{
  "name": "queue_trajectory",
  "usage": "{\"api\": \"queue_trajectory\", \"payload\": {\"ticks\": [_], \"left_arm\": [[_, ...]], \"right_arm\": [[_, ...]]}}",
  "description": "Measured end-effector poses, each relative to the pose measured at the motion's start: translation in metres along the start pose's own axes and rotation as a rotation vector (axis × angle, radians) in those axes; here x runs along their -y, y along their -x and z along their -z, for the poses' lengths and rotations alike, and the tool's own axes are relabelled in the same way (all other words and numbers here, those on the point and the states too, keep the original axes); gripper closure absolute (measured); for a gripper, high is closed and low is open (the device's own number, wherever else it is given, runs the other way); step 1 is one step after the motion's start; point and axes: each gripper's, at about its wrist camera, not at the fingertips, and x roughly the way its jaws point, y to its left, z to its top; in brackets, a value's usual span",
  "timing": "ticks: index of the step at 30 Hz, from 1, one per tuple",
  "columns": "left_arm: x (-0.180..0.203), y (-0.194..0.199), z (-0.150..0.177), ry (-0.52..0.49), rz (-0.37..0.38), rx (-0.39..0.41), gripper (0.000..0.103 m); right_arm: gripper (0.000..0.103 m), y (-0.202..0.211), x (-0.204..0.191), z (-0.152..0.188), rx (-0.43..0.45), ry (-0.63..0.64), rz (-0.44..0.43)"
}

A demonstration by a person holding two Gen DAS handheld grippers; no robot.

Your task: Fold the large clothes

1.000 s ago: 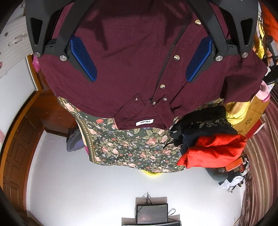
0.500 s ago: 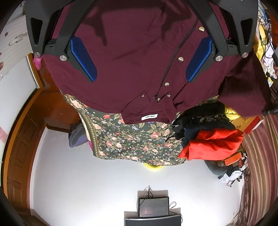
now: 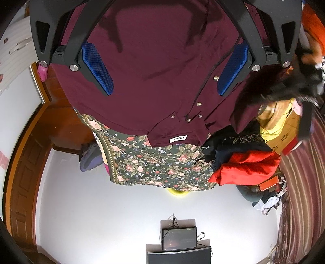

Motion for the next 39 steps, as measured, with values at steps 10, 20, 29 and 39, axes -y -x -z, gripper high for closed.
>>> {"api": "queue_trajectory", "payload": {"ticks": [10, 20, 29, 39], "left_arm": [[0.027, 0.012, 0.026, -0.043, 0.050, -0.057, 0.054], [-0.027, 0.089, 0.019, 0.093, 0.000, 0.116, 0.039], [-0.161, 0.102, 0.042, 0.473, -0.158, 0.150, 0.039], [-0.252, 0.042, 0.107, 0.908, 0.072, 0.025, 0.039]], "right_arm": [[0.002, 0.001, 0.002, 0.008, -0.005, -0.014, -0.002], [0.002, -0.003, -0.008, 0.006, -0.001, 0.002, -0.002], [0.002, -0.010, -0.023, 0.001, -0.005, 0.026, -0.003], [0.002, -0.024, -0.035, 0.001, -0.042, 0.056, 0.029]]}}
